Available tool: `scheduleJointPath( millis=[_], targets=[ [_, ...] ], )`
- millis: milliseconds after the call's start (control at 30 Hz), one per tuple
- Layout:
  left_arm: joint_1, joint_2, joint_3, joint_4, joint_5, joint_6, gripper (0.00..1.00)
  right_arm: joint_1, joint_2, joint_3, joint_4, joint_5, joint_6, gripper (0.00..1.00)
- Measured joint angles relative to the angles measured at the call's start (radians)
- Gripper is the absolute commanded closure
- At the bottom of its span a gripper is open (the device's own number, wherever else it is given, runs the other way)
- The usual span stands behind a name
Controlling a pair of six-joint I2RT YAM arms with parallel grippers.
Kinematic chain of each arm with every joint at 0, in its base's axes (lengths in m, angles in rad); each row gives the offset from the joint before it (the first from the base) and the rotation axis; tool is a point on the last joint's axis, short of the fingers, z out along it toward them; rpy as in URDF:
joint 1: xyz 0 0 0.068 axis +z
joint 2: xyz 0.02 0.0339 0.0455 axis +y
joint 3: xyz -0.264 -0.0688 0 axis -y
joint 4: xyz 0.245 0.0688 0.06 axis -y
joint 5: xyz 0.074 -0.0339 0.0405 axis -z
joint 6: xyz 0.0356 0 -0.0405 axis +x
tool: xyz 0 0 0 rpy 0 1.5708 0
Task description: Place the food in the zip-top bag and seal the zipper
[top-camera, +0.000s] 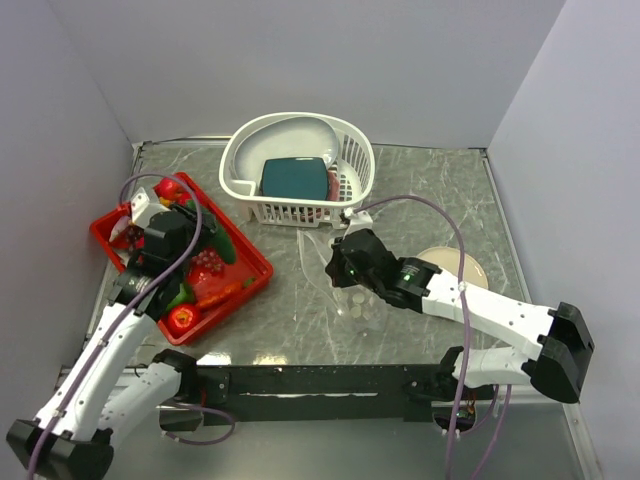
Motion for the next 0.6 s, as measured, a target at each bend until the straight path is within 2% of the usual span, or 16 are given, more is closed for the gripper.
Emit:
scheduleJointPath(
  millis=[267,600],
  targets=[
    [-0.279,0.055,-0.063,0.231,-0.039,-0.180,0.99,0.026,0.026,0.011,-0.003,0.031,0.041,1.00],
    [-0.457,0.208,-0.112,0.488,-0.138,-0.267,0.99,0.026,0.022,0.046,-0.005,0.040,0.076,1.00]
  ],
)
